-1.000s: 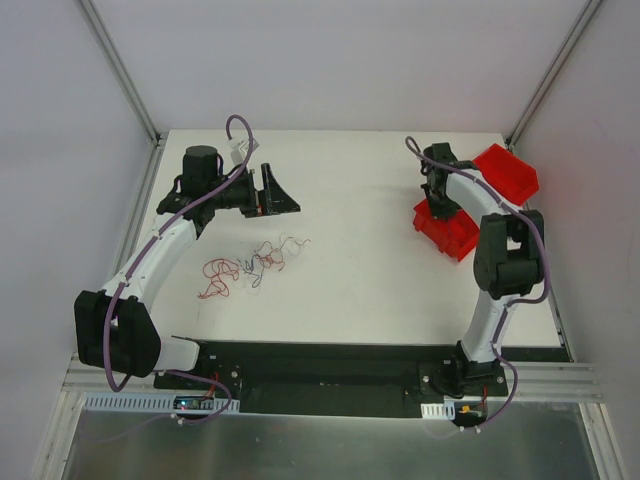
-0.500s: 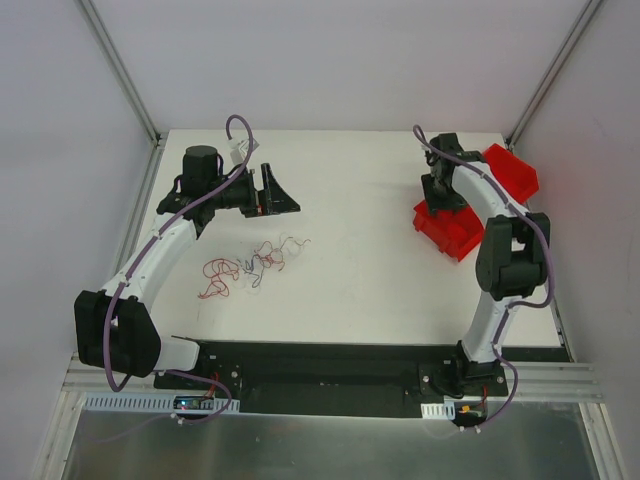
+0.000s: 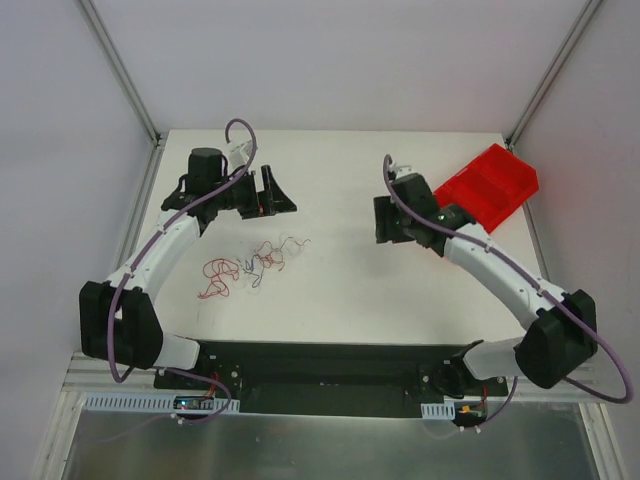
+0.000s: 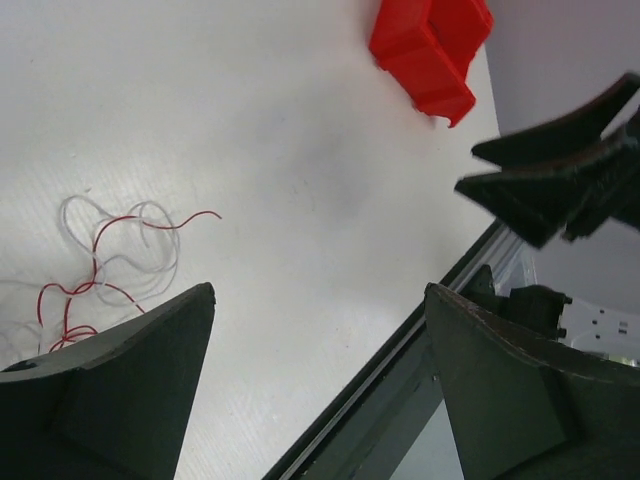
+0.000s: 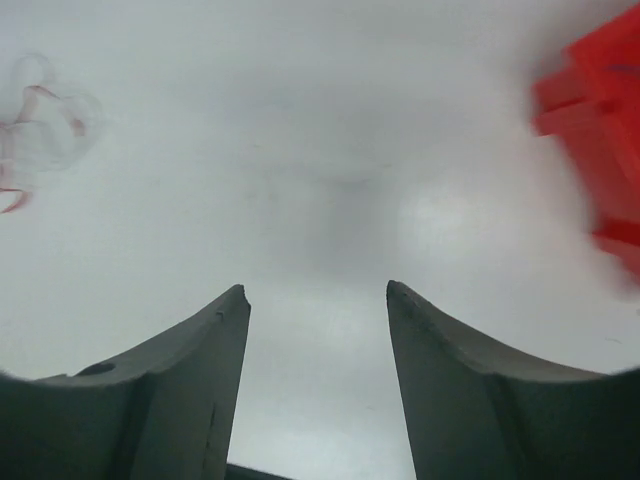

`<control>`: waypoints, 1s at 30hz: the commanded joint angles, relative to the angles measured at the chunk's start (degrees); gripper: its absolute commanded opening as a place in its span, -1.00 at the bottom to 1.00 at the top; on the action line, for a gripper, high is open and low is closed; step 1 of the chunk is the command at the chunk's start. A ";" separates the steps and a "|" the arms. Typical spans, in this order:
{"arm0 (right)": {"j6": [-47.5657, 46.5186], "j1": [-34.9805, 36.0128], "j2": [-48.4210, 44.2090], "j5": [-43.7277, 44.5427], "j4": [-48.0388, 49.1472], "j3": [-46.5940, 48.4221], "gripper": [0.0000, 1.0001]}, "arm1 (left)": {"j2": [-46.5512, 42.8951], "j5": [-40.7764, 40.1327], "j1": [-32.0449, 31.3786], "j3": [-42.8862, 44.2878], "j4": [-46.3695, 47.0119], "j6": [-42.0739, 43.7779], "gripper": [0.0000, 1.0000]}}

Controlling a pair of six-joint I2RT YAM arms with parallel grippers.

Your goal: Untangle the cables

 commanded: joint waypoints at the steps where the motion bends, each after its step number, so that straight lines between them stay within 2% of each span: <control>1: 17.60 2.61 -3.76 -17.16 27.44 -13.91 0.21 | 5.07 -5.63 -0.31 0.78 -3.36 0.65 0.66; 3: 22.10 3.67 -0.71 -23.87 39.06 -16.75 0.21 | 7.71 -4.49 -0.23 2.27 -5.03 0.38 0.62; 4: 23.42 4.71 2.27 -24.94 41.46 -15.97 0.21 | 8.33 -3.35 0.04 2.54 -5.12 -0.06 0.61; 9: 33.52 8.58 14.50 -21.89 53.76 -13.33 0.21 | 9.21 -2.55 0.13 2.01 -4.33 -1.64 0.61; 14: 38.46 11.75 24.17 -18.62 55.55 -7.45 0.15 | 8.25 -2.11 1.35 1.75 -3.89 -2.52 0.61; 17: 38.73 13.16 27.95 -19.32 55.20 -4.64 0.06 | 6.93 -0.44 1.97 1.14 -2.14 -3.84 0.61; 21: 34.97 16.76 27.97 -18.45 55.89 -5.94 0.02 | 5.00 -3.25 2.93 0.43 -2.13 -4.27 0.61; 26: 26.61 24.23 26.74 -16.07 58.27 -8.32 0.06 | -3.42 -17.55 5.05 -3.68 -4.85 -9.62 0.59; 30: 20.64 27.57 27.26 -16.50 58.71 -6.40 0.10 | -15.54 -25.30 8.73 -17.20 -5.30 -17.71 0.60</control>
